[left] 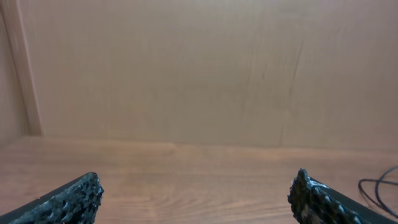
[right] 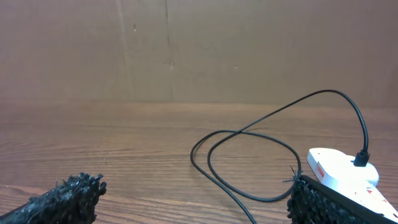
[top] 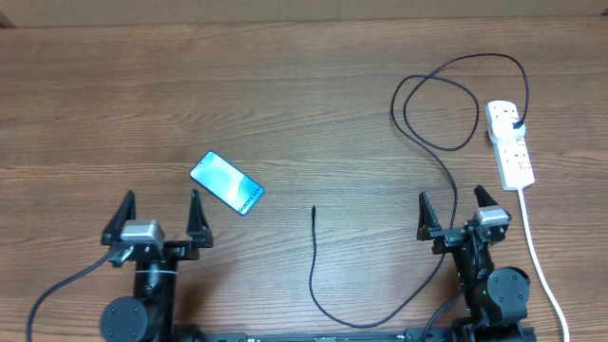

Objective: Plug charger to phone and switch on socket
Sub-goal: 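Raise the left arm and move the left gripper over the phone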

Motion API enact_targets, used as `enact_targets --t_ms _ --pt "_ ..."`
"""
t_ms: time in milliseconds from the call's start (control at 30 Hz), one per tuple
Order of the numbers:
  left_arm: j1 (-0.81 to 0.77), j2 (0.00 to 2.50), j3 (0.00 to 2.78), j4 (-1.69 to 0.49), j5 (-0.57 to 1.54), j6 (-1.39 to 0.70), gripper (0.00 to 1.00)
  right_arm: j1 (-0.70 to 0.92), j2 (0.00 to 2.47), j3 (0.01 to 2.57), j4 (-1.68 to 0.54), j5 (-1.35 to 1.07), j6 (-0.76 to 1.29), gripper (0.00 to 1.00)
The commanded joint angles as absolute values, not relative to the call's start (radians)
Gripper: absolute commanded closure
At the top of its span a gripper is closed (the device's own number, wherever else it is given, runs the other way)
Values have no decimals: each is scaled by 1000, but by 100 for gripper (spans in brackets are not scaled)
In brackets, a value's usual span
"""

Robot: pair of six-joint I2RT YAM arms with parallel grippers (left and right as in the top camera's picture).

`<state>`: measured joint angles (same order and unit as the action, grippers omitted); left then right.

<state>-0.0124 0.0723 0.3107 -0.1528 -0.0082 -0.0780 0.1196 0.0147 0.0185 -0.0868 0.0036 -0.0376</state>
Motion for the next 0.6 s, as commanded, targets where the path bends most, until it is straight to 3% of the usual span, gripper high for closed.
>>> enact_targets --t_ms 0,200,567 --pt "-5 179 425 -183 -3 -56 0 123 3 7 -83 -2 -43 0" --pt "-5 442 633 -300 0 -56 0 123 3 8 -83 -2 -43 0" --pt "-7 1029 1189 -743 1 -58 0 123 3 8 -83 -2 -43 0"
